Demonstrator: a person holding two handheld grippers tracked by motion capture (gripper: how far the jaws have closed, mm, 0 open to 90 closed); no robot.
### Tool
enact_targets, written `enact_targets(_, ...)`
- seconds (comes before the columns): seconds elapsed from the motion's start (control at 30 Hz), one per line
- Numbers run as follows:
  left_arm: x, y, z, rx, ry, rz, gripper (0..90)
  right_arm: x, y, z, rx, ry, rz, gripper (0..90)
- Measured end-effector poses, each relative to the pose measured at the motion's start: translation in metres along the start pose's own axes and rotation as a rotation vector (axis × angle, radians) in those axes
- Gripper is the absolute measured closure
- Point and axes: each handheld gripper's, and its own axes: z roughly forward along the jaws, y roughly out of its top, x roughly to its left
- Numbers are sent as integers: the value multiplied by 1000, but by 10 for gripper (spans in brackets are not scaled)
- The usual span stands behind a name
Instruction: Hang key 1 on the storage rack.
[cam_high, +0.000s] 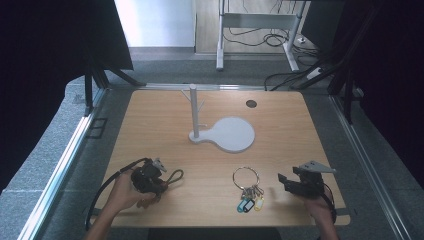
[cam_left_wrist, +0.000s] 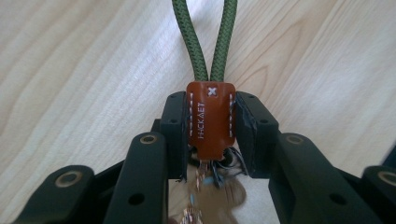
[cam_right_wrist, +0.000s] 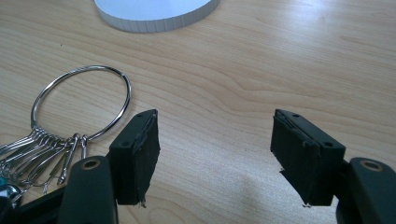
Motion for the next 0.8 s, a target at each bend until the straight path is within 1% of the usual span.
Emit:
enact_targets(0.13,5,0,-16,-54,0,-12,669,1,0,1,3,-2,-2,324)
enact_targets(0.2,7,1,-24,-88,3,-16,670,1,-1,2,4,-2,-2,325)
enact_targets(0.23,9,2,-32,-115,4,-16,670,1,-1,2,4,-4,0,325)
enact_targets(0.27,9,3,-35,-127,5,-21,670,0,-1,2,7,-4,1,325)
enact_targets(0.37,12,7,-48,-155,17,-16,670,0,-2,3,10,-5,0,326)
enact_targets(0.47,15,12,-57,-175,29,-12,670,0,-2,3,10,-7,0,327)
enact_targets(0.53,16,16,-60,-180,34,-5,670,-1,-2,4,12,-7,0,327)
enact_targets(0.63,16,22,-63,-176,41,5,670,-1,-3,4,17,-5,2,327)
enact_targets(0.8,19,28,-66,-180,38,4,670,-2,-4,5,20,-5,6,327)
